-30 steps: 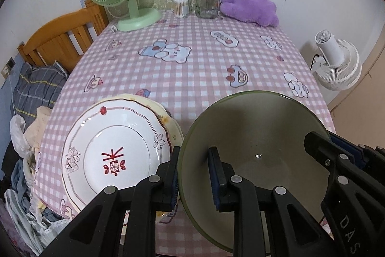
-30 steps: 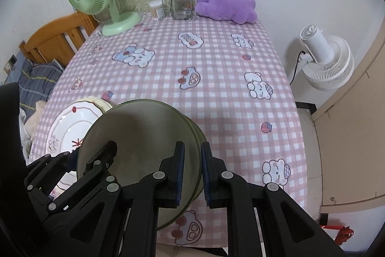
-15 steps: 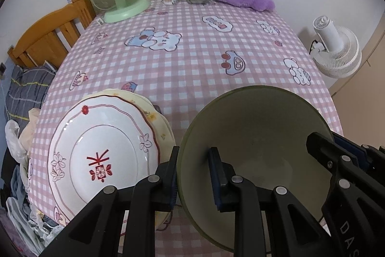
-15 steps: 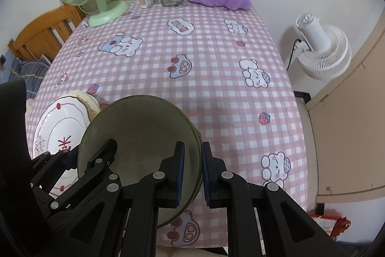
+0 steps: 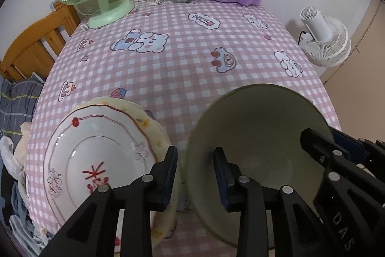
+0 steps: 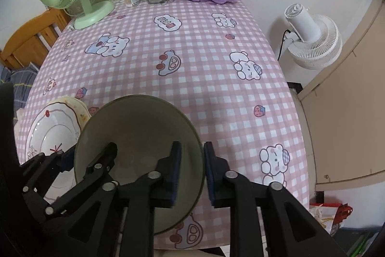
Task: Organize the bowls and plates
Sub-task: 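Lower the bowl into the nested bowls and open both grippers, then grasp the rim of the nested olive-green bowls with the right gripper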
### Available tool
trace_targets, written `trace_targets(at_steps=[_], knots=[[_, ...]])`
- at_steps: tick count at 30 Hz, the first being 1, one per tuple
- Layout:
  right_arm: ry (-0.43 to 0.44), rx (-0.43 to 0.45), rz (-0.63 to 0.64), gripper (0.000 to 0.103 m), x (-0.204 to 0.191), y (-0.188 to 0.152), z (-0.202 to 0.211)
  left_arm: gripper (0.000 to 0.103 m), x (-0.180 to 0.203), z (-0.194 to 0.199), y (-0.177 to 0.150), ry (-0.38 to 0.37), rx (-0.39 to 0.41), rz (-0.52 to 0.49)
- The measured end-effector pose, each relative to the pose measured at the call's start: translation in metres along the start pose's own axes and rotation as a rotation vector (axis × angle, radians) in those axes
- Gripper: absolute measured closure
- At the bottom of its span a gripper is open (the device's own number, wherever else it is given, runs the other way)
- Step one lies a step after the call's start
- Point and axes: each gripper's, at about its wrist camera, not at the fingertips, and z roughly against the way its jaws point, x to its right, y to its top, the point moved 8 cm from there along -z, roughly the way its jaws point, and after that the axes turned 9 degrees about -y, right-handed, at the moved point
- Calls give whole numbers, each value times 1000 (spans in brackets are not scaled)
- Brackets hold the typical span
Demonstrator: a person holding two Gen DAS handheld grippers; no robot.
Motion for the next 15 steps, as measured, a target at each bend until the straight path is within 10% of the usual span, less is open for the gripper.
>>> trace_targets(at_steps=[5,15], knots=[[1,-1,-55,44,-8,1,6,58,-10,10,4,-55,9,-26],[-52,12,-165,35,0,-6,15,37,-7,5,2,-196,1,-36]])
